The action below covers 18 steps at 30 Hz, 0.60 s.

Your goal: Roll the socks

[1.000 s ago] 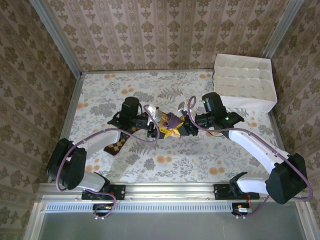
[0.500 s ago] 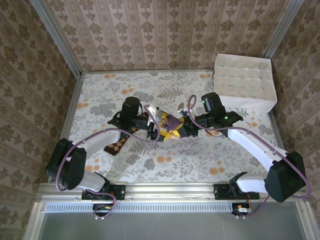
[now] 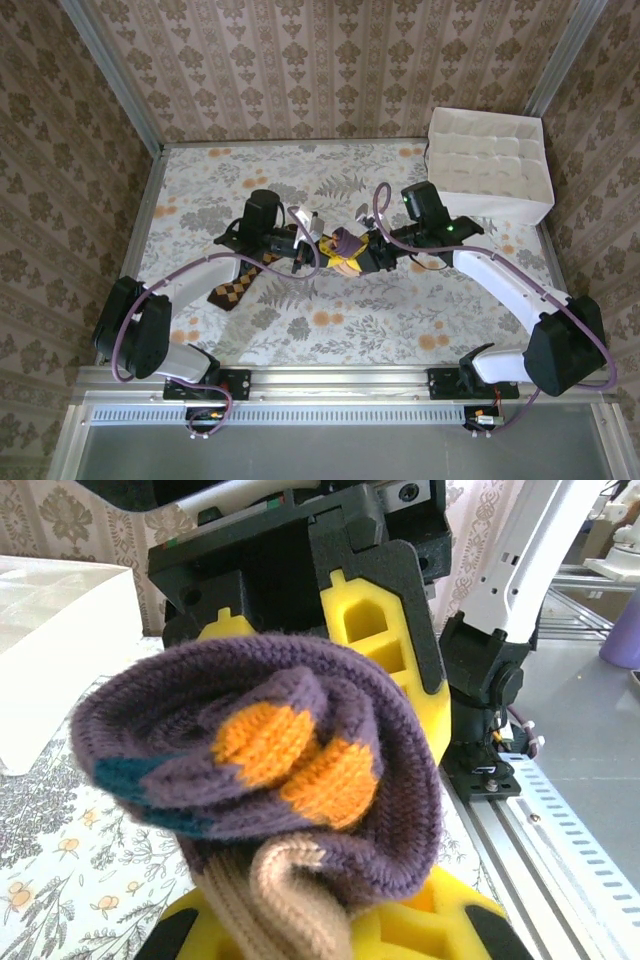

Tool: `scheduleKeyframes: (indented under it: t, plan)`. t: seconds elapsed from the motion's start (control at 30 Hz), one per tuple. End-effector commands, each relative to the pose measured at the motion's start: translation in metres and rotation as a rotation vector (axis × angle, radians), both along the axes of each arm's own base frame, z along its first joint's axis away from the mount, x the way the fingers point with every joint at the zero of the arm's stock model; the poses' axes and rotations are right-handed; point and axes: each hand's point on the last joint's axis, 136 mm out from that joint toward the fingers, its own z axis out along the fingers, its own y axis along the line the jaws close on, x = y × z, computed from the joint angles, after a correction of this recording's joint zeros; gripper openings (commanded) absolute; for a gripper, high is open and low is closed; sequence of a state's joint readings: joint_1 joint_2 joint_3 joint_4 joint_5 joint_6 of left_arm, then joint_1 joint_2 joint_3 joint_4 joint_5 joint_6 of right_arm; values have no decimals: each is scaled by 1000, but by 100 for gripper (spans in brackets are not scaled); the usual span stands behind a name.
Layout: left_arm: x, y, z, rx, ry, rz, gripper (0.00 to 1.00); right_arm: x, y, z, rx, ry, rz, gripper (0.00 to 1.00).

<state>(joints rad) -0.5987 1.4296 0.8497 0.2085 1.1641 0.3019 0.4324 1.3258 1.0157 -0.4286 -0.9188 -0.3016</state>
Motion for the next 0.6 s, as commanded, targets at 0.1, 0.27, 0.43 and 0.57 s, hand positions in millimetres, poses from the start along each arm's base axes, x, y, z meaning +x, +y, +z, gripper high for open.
scheduleKeyframes:
  t: [0.1,0.27,0.43,0.57]
  plan:
    - [35,8,2,33,-43,183,0,32,-20,18,-12,28,-150,51]
    - [64,21,-9,100,-86,361,0,62,-50,29,-40,20,-295,61]
    - [75,27,-26,191,-97,408,0,153,-148,-1,-391,-28,-889,70]
    - [77,25,-32,205,-88,399,0,203,-224,-24,-650,74,-1211,69]
